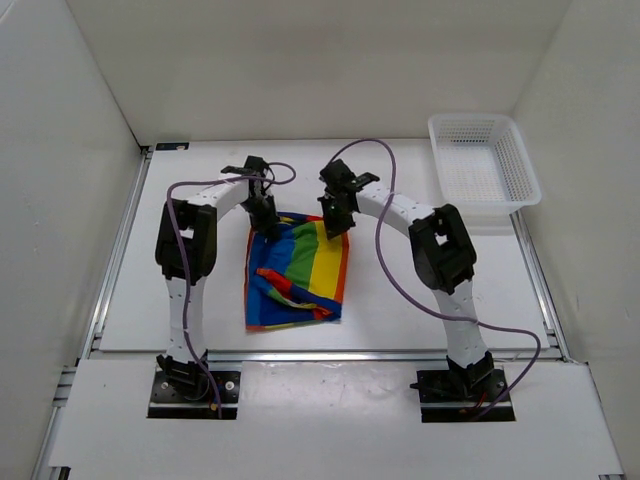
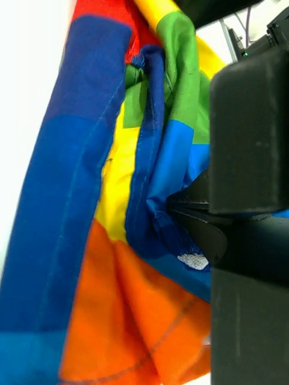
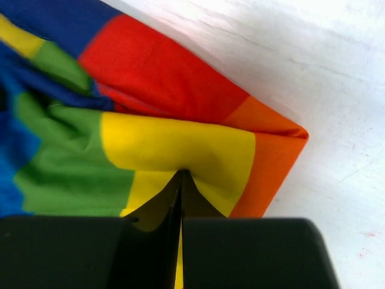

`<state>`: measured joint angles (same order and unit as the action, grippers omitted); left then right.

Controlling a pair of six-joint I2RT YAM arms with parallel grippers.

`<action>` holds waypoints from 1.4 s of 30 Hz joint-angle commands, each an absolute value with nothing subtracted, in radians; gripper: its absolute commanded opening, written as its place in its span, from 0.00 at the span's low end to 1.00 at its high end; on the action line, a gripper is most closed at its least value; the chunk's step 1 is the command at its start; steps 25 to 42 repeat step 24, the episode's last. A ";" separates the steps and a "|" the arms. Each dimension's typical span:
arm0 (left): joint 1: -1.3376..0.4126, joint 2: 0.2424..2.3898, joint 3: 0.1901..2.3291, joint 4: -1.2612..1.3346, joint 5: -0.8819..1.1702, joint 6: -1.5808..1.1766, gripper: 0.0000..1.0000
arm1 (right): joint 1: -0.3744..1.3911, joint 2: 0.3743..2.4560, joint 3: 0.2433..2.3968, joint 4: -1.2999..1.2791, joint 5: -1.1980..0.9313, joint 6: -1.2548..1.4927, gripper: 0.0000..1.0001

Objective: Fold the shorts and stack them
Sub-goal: Fold the shorts

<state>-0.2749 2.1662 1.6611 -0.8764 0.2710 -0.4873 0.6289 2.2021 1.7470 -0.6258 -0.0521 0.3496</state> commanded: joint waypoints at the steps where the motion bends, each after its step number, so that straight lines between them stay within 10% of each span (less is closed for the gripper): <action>1: -0.267 2.096 1.707 -0.911 0.273 -0.456 0.11 | 0.644 2.134 1.845 -0.715 -0.023 0.321 0.00; 3: -0.267 2.048 1.732 -0.955 0.250 -0.456 0.14 | 0.644 2.021 1.859 -0.725 0.037 0.311 0.02; 8: -0.267 1.853 1.915 -1.094 0.161 -0.427 0.32 | 0.635 1.775 1.832 -0.735 0.199 0.316 0.86; 11: -0.242 1.734 1.960 -1.147 0.152 -0.417 0.65 | 0.612 1.608 1.750 -0.759 0.331 0.362 0.99; 15: -0.190 1.542 1.869 -1.147 0.143 -0.417 0.83 | 0.578 1.471 1.654 -0.860 0.406 0.402 0.99; 24: -0.149 1.138 1.484 -1.109 0.034 -0.443 0.83 | 0.569 1.201 1.362 -0.881 0.485 0.453 0.99; 42: -0.149 1.138 1.484 -1.109 0.034 -0.443 0.83 | 0.569 1.201 1.362 -0.881 0.485 0.453 0.99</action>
